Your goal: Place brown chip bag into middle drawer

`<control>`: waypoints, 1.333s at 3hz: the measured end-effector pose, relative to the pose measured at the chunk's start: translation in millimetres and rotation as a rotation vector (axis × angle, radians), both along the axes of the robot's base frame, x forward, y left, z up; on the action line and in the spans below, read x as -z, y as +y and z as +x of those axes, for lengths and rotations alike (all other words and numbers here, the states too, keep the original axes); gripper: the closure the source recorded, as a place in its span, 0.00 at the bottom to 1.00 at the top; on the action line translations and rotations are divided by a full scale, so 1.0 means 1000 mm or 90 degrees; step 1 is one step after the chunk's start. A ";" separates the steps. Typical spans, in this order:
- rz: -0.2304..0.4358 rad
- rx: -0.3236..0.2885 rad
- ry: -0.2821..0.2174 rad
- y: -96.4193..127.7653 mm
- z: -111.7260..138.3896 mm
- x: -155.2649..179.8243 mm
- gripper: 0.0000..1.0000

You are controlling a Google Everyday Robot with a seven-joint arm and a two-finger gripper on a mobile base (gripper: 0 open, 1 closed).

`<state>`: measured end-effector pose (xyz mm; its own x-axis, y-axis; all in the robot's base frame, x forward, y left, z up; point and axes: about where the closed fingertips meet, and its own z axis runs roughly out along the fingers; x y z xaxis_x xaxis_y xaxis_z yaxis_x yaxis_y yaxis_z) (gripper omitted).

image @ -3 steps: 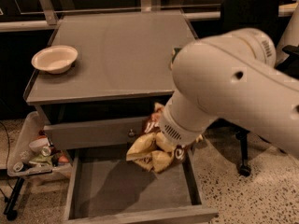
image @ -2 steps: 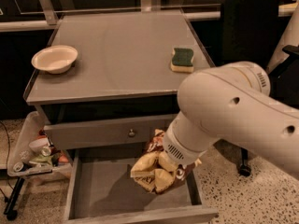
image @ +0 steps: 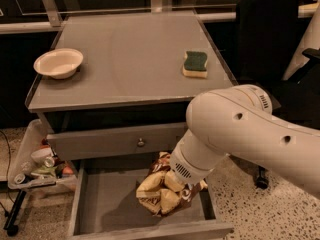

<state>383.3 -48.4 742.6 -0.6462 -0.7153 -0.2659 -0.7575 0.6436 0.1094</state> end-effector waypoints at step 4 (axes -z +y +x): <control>0.140 -0.043 0.022 0.074 0.052 0.128 1.00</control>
Offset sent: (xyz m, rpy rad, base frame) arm 0.0607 0.0829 -0.1140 0.2253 -0.0103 0.0873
